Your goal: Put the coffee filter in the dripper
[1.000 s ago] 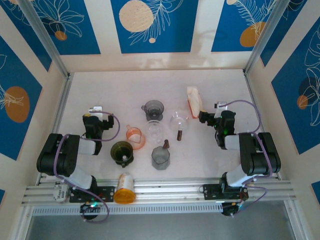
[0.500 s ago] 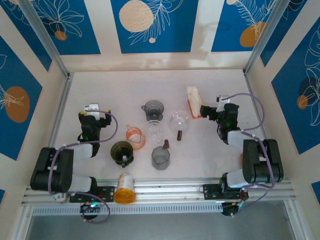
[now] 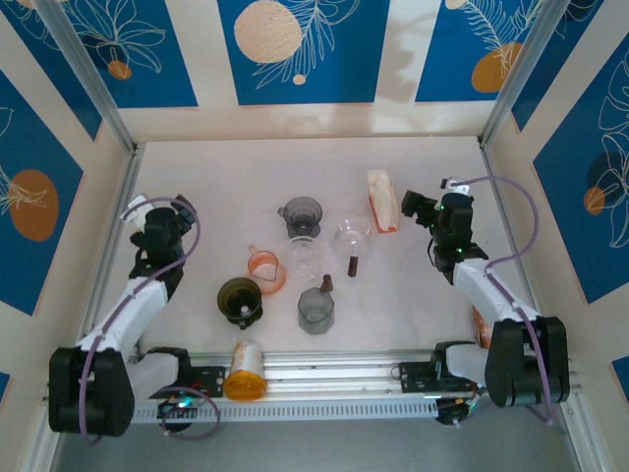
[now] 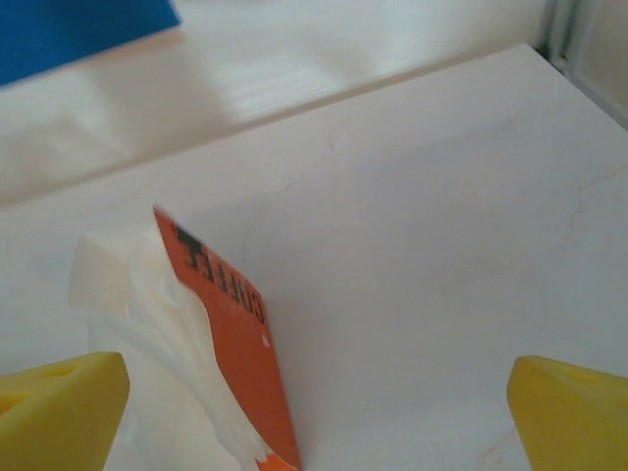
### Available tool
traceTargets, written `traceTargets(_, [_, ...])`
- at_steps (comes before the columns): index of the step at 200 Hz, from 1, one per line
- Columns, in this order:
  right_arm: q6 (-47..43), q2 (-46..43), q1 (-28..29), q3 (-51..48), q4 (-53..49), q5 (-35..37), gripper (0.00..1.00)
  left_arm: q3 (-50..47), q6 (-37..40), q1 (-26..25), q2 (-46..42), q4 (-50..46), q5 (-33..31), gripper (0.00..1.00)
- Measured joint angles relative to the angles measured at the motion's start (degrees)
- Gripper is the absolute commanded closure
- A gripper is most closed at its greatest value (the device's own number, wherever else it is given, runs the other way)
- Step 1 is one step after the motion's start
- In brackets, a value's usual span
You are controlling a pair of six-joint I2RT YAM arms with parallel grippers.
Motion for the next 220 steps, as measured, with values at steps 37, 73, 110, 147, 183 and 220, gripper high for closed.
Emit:
traceTargets(37, [15.8,-1.09,-6.01,3.1,-9.77,-2.84,0.01,-1.27,-6.27,0.15,-2.71,-1.88,6.67,0.0])
traceTargets(73, [16.59,-1.84,-1.33,3.72,-15.76,-5.27,0.01,0.57,-7.93,0.13,-2.69,-5.33,18.56,0.05])
traceTargets(110, [13.7,-5.49,8.17,7.34,-23.54,-6.05,0.02,8.41,-7.34,-1.75,-2.64,-14.49,29.75,0.22])
traceTargets(147, [10.64,-6.38,21.44,8.2,-28.41,-6.08,0.09,10.99,-6.29,-8.5,-3.85,-23.76,33.66,0.34])
traceTargets(183, [8.15,-5.31,33.35,8.7,-31.52,-3.37,0.11,10.88,-6.56,-12.35,-7.82,-35.19,32.92,0.49])
traceTargets(220, [7.39,-5.07,37.53,9.9,-33.2,0.76,0.11,8.17,-7.58,-14.16,-15.23,-46.8,28.68,0.53])
